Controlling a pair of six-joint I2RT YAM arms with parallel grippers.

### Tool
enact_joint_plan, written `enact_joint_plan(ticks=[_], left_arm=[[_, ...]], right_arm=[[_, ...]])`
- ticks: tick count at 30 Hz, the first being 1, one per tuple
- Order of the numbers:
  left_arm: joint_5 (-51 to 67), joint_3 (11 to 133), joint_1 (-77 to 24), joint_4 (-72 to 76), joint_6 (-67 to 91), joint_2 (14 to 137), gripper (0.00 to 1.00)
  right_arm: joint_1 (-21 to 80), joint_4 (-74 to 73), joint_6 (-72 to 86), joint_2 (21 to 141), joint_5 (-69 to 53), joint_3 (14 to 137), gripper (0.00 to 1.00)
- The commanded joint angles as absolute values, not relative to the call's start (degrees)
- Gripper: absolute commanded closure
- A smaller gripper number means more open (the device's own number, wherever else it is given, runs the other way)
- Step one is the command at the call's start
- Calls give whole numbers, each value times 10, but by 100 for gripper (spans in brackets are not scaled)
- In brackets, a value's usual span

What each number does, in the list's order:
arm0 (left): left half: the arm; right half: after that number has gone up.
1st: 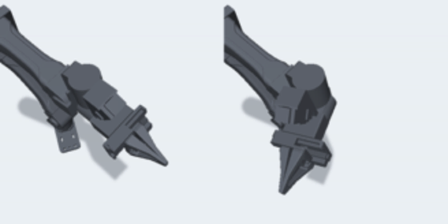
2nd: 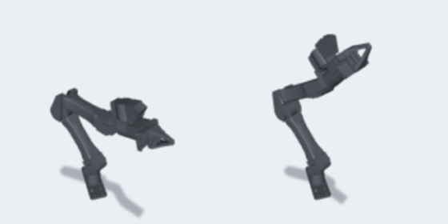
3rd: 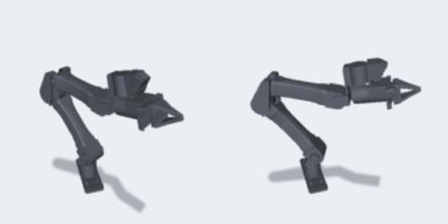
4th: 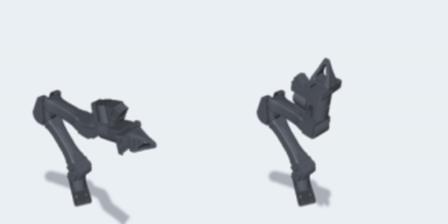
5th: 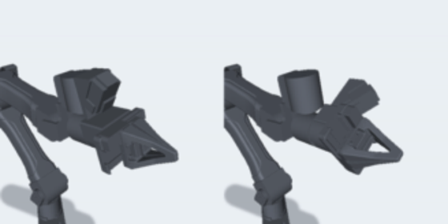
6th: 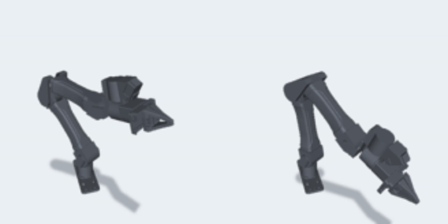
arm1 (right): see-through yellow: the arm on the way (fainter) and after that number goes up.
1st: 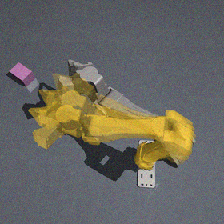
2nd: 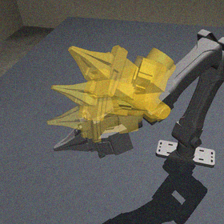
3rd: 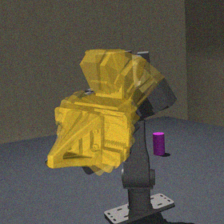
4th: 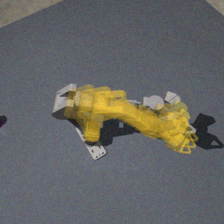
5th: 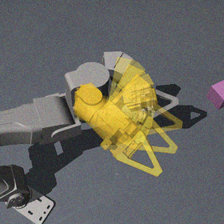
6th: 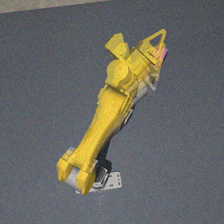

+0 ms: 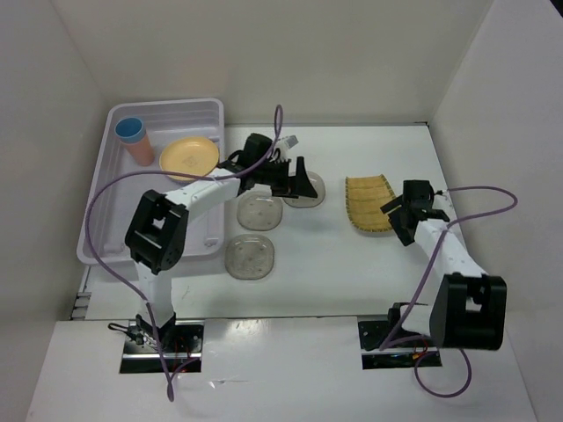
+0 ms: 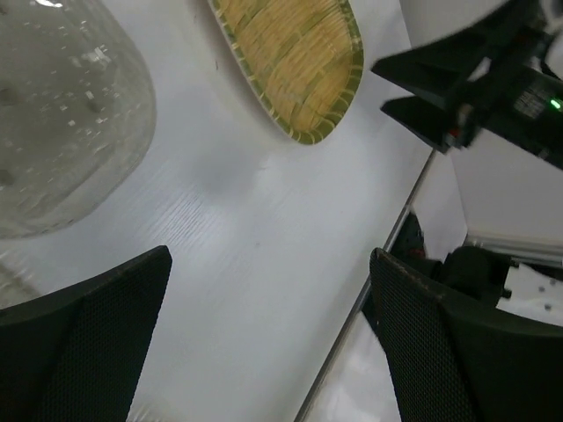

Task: Place the mixed dishes into the plastic bin

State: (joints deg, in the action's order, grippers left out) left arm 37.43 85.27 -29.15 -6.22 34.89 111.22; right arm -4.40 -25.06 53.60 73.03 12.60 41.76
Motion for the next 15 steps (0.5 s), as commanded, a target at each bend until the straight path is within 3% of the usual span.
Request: enact_joint_plan(ticks=[1,6,10,15], left_arm=[[309,893,-323,32,402,1141,0],[228,930,-378,58,462,1198,0],[174,941,-396,100,556,1248,0],[122,941,-421,130,635,1298,0]], right_arm=[[-47,-321,541,658,162,449,16],[-81,-326,486,592,150,461,16],[-141,-303,426,652,100,507,17],[-147,-327,357,738,119,560,18]])
